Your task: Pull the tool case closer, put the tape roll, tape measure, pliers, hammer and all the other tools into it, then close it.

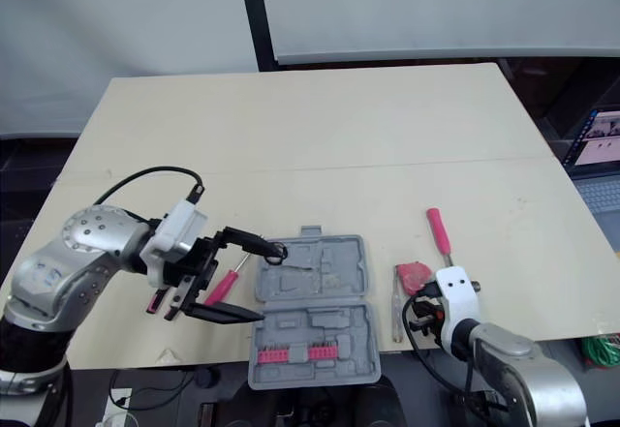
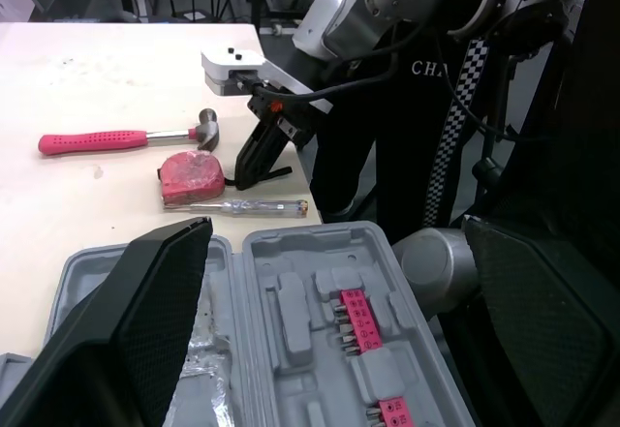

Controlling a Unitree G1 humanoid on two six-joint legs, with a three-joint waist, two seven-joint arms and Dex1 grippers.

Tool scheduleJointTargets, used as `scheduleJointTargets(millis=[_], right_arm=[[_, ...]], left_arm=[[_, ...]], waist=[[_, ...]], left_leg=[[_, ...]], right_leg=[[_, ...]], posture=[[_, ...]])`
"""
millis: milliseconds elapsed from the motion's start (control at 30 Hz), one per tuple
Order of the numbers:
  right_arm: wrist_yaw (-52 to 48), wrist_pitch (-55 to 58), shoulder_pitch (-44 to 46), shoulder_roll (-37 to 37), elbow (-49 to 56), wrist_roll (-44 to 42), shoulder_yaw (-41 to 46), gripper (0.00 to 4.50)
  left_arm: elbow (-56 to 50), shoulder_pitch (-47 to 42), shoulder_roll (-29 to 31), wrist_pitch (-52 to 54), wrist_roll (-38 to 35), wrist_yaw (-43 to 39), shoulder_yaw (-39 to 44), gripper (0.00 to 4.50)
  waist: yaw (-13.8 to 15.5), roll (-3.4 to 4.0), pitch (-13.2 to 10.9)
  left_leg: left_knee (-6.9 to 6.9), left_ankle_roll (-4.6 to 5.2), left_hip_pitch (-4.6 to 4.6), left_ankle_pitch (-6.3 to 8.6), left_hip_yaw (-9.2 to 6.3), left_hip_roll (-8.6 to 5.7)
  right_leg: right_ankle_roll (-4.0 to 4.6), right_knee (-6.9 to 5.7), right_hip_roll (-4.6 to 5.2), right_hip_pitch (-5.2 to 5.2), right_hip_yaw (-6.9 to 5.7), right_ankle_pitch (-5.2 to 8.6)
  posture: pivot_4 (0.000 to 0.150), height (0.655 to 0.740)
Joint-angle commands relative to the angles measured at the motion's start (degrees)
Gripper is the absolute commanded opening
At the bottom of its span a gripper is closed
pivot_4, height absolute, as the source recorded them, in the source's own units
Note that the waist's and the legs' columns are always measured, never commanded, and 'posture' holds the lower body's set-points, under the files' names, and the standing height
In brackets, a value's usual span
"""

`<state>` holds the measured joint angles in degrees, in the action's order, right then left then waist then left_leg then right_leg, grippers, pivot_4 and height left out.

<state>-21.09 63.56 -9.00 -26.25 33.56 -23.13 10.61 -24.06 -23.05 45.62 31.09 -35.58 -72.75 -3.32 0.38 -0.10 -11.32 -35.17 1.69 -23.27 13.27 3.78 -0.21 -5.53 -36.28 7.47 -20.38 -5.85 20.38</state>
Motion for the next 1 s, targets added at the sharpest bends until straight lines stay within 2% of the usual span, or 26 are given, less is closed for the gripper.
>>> scheduleJointTargets(millis=[33, 167, 300, 433, 600, 1000], right_arm=[[1.47, -2.97, 2.21, 0.43, -0.55, 0.66, 1.58, 0.1], [2.58, -3.4, 5.17, 0.05, -3.8, 1.4, 3.34, 0.1], [1.35, -2.97, 4.2, -2.6, -4.67, 1.43, 5.06, 0.1], [-2.75, -1.68, 0.57, -4.66, -1.29, -1.85, 3.41, 0.1], [-1.67, 0.1, -2.21, -3.83, 1.38, -2.95, 1.74, 0.1], [-2.88, 5.29, -10.55, -5.44, 9.18, -7.0, 7.51, 0.1]], left_arm=[[-1.67, -0.25, 0.08, -0.57, -0.86, 0.13, 0.45, 4.5], [-1.55, -0.52, -0.15, -0.73, -0.68, 0.5, 0.43, 4.5], [-1.43, -0.55, -0.14, -0.85, -0.72, 0.74, 0.75, 4.5], [-1.41, -0.66, -0.35, -0.95, -0.78, 0.99, 0.71, 4.5], [-0.99, -1.46, -0.91, -1.09, -0.56, 1.16, 0.27, 4.5], [-1.7, -0.7, -0.01, -0.02, -1.96, -1.69, -0.31, 4.5]], waist=[[-0.12, 0.0, 0.0], [-0.13, 0.0, 0.0], [0.42, 0.0, 0.0], [0.93, 0.0, 0.0], [0.99, -0.01, 0.0], [1.11, -0.01, 0.0]], left_leg=[[0.0, 0.0, 0.0, 0.0, 0.0, 0.0], [0.01, 0.0, -0.01, 0.01, 0.01, 0.0], [0.02, -0.01, -0.02, 0.01, 0.02, -0.01], [0.01, 0.01, -0.01, 0.01, 0.04, -0.01], [0.01, 0.02, 0.0, 0.01, 0.02, 0.01], [0.0, 0.02, 0.0, 0.02, 0.01, 0.01]], right_leg=[[0.0, 0.0, 0.0, 0.0, 0.0, 0.0], [0.0, 0.0, -0.02, -0.02, 0.01, 0.0], [0.0, 0.07, -0.02, -0.02, -0.01, 0.0], [0.0, 0.05, -0.03, -0.01, 0.0, 0.0], [0.0, 0.02, -0.02, 0.0, 0.01, 0.0], [0.0, 0.05, -0.02, 0.01, 0.0, -0.01]], posture=[[0.15, 0.7278], [0.15, 0.7278], [0.15, 0.7278], [0.15, 0.7278], [0.15, 0.7278], [0.15, 0.7278]])
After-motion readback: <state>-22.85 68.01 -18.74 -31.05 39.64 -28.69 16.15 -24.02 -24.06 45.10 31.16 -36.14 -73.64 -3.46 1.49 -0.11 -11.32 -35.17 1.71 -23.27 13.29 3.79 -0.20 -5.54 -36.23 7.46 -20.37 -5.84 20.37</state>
